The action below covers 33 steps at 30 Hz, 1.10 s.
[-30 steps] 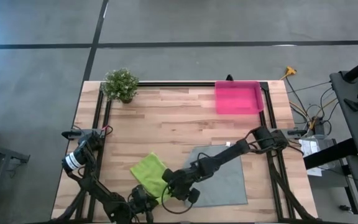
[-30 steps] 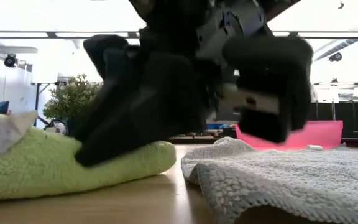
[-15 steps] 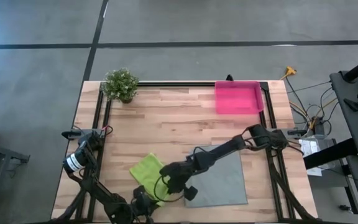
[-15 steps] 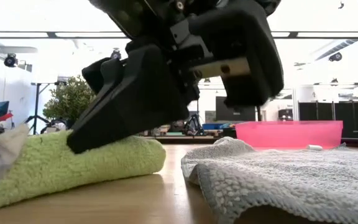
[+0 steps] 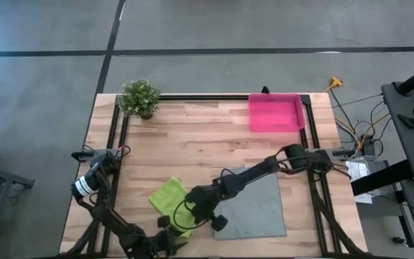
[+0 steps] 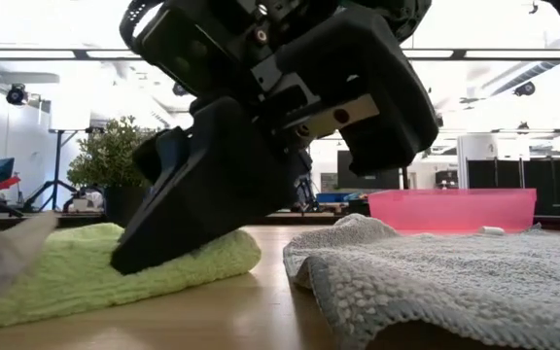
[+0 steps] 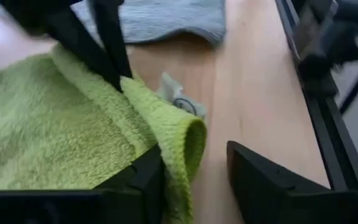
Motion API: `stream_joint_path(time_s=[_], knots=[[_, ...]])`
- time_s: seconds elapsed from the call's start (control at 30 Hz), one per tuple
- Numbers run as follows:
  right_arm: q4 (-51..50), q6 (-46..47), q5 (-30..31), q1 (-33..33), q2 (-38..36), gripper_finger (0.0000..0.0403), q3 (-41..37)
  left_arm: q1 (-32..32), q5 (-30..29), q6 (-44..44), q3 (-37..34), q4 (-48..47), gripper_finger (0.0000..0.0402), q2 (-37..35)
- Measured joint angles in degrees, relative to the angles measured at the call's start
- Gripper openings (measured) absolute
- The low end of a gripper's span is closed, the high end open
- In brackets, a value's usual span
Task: Roll microfiber towels into tight, uniform cylinder then place into a basket
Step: Roll the green microfiber cloth
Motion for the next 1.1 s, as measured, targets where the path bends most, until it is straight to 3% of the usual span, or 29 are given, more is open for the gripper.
stream_joint_path(time_s=[0.23, 0.6, 0.9, 1.1], knots=[[-2.1, 4.5, -3.5, -0.5, 0.9, 0.0009, 1.9, -2.0, 2.6, 10.4, 0.7, -2.9, 0.0148, -2.3], [-8.3, 20.7, -6.0, -2.4, 1.0, 0.0009, 4.7, -3.7, -1.1, 9.5, 9.3, -27.1, 0.0148, -4.2], [-8.3, 24.4, -7.2, -3.2, 1.1, 0.0009, 4.8, -0.9, -3.5, 39.1, 13.8, -26.2, 0.0148, -4.4], [-11.0, 24.9, -9.9, -3.2, 3.5, 0.0009, 7.7, 2.8, 5.7, 56.8, 13.6, -30.0, 0.0148, -4.4]])
